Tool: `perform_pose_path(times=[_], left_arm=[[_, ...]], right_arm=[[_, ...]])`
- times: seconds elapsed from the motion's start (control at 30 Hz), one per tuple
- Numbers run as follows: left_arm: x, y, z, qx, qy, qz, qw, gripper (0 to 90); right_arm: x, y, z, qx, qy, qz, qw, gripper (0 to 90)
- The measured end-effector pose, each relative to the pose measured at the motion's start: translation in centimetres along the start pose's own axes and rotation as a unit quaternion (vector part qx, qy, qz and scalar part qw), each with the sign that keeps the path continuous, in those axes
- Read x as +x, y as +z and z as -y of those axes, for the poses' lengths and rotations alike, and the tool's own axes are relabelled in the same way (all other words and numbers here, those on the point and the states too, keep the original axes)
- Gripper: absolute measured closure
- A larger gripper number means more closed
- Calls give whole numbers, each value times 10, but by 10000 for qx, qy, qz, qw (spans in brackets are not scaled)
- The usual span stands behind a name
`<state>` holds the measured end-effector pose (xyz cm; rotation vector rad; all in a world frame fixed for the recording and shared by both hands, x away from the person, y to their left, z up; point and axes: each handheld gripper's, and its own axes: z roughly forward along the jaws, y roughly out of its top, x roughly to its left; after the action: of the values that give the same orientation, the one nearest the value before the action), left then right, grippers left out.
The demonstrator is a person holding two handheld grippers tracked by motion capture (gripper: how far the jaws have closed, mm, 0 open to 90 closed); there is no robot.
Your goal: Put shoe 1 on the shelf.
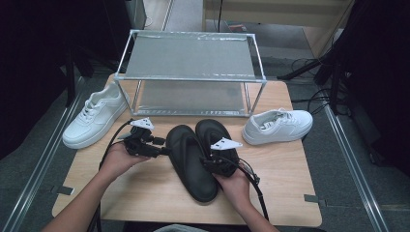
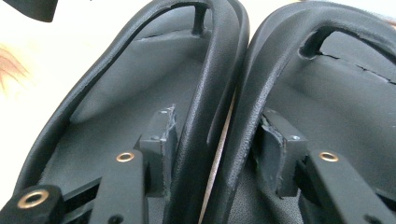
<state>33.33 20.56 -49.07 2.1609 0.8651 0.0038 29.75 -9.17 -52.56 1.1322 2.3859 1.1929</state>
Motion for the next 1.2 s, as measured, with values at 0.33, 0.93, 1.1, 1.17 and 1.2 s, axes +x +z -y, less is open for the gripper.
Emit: perform_pose_path(times=[0.33,0.93,1.1,1.17,1.2], left_arm=[[3,-1,-3,65,28,-35,10000,446],[-1,-22,-10,-285,230,-90,9993,775],[-2,-27,-12,-248,212,68,9994,888],[-1,-26,-13,-203,205,115,9995,899],[-2,-26,-13,-172,218,104,9996,900]], right_arm=[[3,0,0,22,79,75,9999,673],[-10,-8,-4,111,399,129,9991,764],[-14,-12,-8,76,458,88,9989,764],[-16,-14,-10,44,478,80,9988,764],[-16,-15,-11,49,494,75,9987,764]])
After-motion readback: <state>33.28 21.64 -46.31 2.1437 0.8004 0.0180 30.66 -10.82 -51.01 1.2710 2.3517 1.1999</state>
